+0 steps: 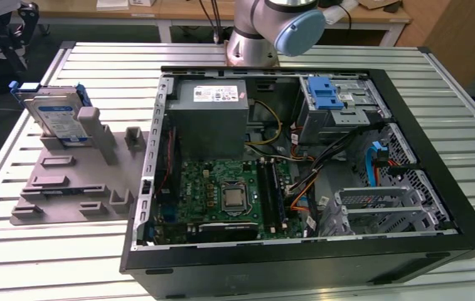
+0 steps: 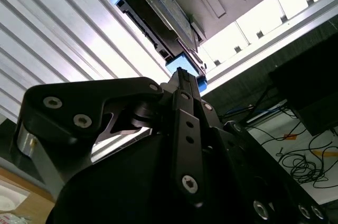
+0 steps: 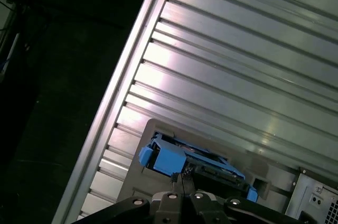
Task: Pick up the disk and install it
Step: 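Pick up the disk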
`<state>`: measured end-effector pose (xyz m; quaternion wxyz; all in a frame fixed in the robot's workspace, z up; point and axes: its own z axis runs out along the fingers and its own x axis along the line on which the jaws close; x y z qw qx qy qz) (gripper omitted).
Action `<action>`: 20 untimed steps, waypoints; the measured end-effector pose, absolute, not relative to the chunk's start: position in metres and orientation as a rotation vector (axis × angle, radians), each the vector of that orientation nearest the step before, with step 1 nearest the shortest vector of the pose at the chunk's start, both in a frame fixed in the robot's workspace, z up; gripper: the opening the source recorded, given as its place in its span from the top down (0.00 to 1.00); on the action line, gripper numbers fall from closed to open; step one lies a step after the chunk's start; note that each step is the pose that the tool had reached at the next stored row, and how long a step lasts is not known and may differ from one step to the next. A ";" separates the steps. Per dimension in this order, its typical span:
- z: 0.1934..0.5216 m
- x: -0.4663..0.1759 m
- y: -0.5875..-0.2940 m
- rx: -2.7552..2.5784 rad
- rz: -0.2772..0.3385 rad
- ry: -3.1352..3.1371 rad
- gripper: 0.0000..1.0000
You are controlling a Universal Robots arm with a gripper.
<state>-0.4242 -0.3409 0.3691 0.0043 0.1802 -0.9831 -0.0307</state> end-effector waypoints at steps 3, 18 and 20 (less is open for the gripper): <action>0.369 -0.424 -0.341 0.569 -0.096 -3.079 0.89; 0.369 -0.424 -0.341 0.734 -0.095 -3.041 0.89; 0.369 -0.424 -0.341 0.751 -0.095 -3.036 0.89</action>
